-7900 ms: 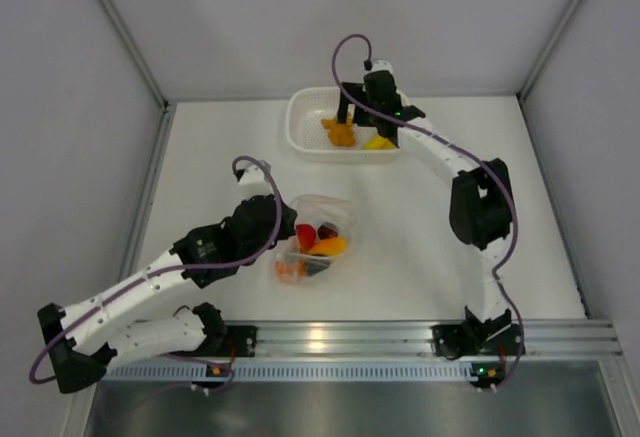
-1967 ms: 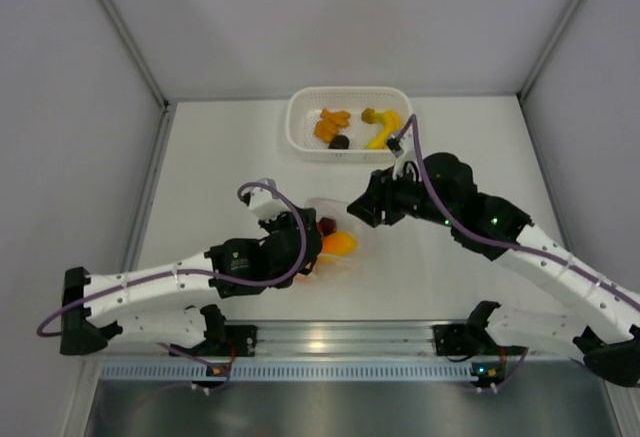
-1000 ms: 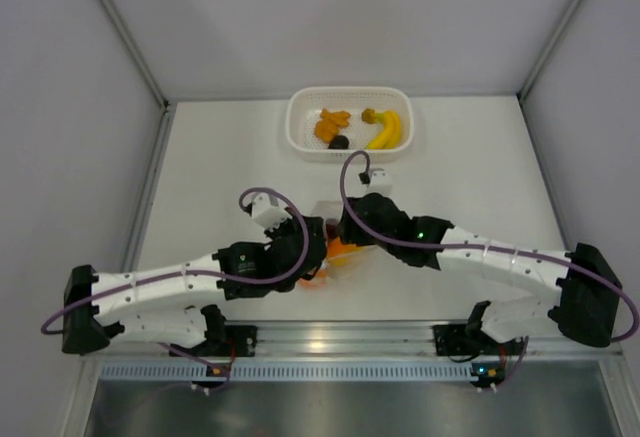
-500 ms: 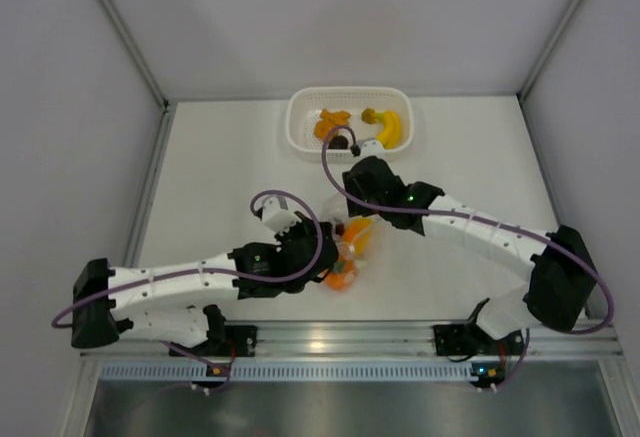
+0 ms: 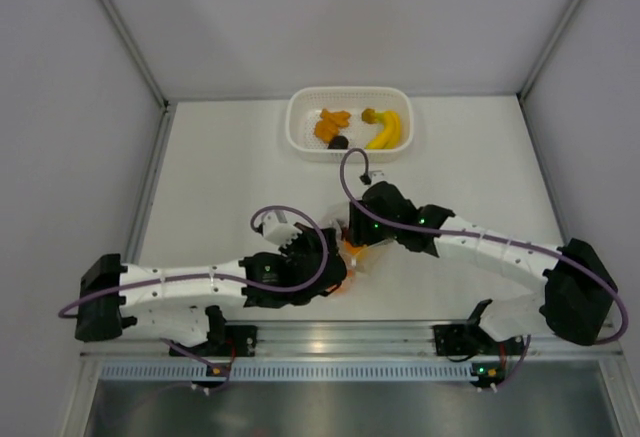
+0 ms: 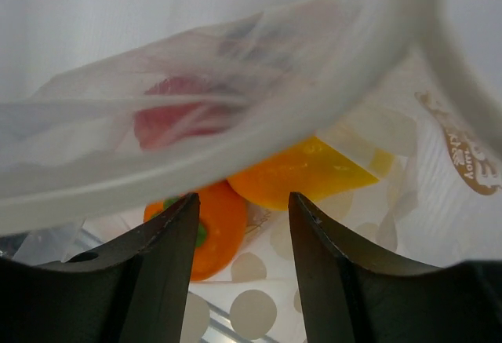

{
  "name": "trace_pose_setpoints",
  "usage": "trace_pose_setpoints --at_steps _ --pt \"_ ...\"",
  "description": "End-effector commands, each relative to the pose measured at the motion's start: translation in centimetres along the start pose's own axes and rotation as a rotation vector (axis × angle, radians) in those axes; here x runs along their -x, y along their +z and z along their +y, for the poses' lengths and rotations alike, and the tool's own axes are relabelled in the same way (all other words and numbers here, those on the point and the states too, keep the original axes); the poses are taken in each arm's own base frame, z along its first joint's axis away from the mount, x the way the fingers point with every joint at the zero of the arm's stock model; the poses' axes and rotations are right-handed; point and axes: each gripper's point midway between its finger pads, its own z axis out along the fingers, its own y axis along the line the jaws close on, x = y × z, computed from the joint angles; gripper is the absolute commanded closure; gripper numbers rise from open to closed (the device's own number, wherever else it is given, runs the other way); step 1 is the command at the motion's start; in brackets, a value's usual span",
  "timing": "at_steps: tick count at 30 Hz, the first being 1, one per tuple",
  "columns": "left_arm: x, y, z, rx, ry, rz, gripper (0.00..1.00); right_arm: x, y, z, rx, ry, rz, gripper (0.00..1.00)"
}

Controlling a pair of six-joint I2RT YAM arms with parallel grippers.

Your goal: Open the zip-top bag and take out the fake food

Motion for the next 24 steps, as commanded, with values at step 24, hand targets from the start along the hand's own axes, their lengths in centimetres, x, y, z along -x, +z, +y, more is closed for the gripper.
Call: trace_pose_setpoints --at_steps 24 --pt "-2.6 -0.1 0.9 -0.013 0.044 -0.03 1.0 -2.9 5.1 -4.8 -0.225 0.182 -0.072 0.29"
